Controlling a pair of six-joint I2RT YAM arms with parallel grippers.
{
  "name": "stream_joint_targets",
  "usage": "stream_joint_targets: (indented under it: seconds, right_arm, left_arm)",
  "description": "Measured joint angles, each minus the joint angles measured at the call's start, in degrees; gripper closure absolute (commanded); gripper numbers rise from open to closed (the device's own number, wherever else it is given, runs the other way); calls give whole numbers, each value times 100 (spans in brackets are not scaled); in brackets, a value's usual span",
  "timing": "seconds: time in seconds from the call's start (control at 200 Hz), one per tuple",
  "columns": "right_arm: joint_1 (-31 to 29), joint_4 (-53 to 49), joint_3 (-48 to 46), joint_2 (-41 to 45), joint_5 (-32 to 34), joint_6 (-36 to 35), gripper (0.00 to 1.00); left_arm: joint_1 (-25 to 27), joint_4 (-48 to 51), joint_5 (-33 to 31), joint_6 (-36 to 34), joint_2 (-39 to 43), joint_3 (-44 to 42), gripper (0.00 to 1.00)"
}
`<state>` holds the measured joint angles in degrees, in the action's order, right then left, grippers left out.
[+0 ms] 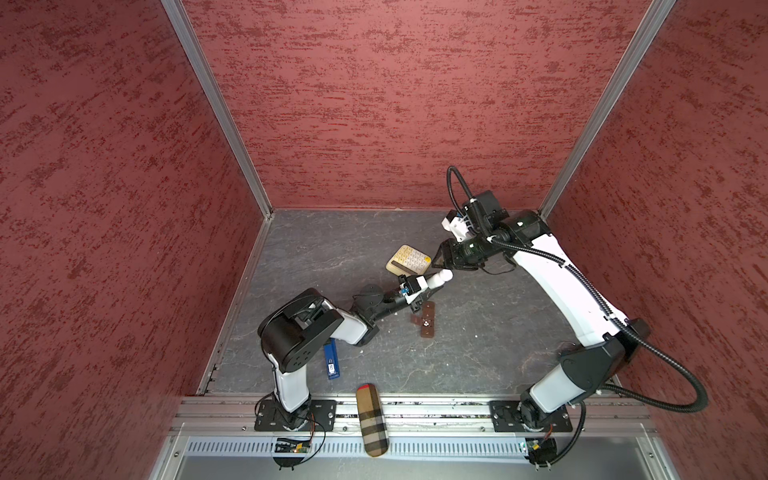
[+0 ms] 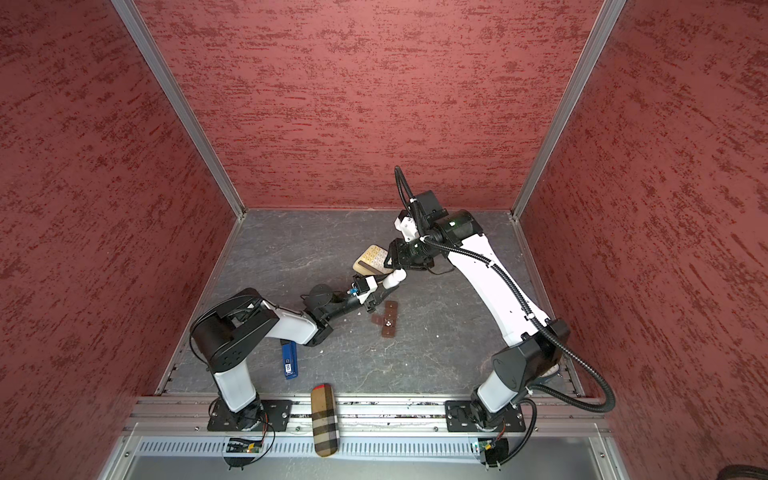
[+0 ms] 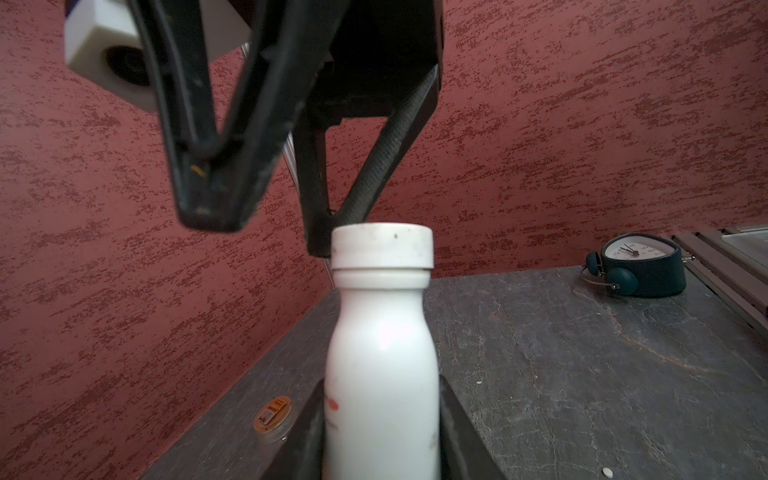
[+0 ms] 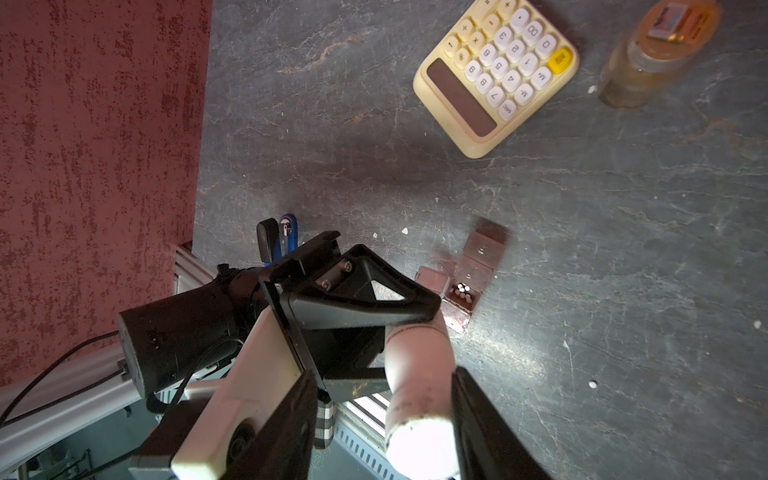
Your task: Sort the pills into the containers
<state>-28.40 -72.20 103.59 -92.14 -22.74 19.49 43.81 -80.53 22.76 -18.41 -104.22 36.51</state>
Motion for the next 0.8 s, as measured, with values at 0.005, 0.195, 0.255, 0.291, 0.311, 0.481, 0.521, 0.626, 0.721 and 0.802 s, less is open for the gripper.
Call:
stream_joint_targets:
  seconds: [0.005,0.195,0.255,0.291,0.311,0.481,0.521,0.626,0.721,0.802]
  right_arm:
    - [0,2,-4,2,0,0,48]
    - [0,2,-162,151,9,0,49]
    - [2,4,-212,199,11,0,50]
    - [2,-2,-236,225,13,0,50]
    - [2,-2,-245,236,15,2,50]
    - [2,-20,-345,372,28,24,51]
    - [0,-22,-372,409,26,44,52]
    - [0,-33,-435,501,15,70,53]
    - [-26,-39,-446,551,-61,87,54]
    - [-46,-61,-446,579,-107,83,53]
  left_arm:
    - [0,2,0,-2,0,0,100]
    - [-11,-11,111,-2,0,0,100]
    - [-11,-15,133,-2,0,0,100]
    - [-11,-26,142,-2,0,0,100]
    - [-13,-35,142,-2,0,0,100]
    - [-31,-90,136,2,0,2,100]
    - [-37,-96,136,7,0,4,100]
    - [-52,-90,120,20,0,4,100]
    - [-52,-52,111,20,0,4,100]
    - [-59,-42,114,20,0,4,100]
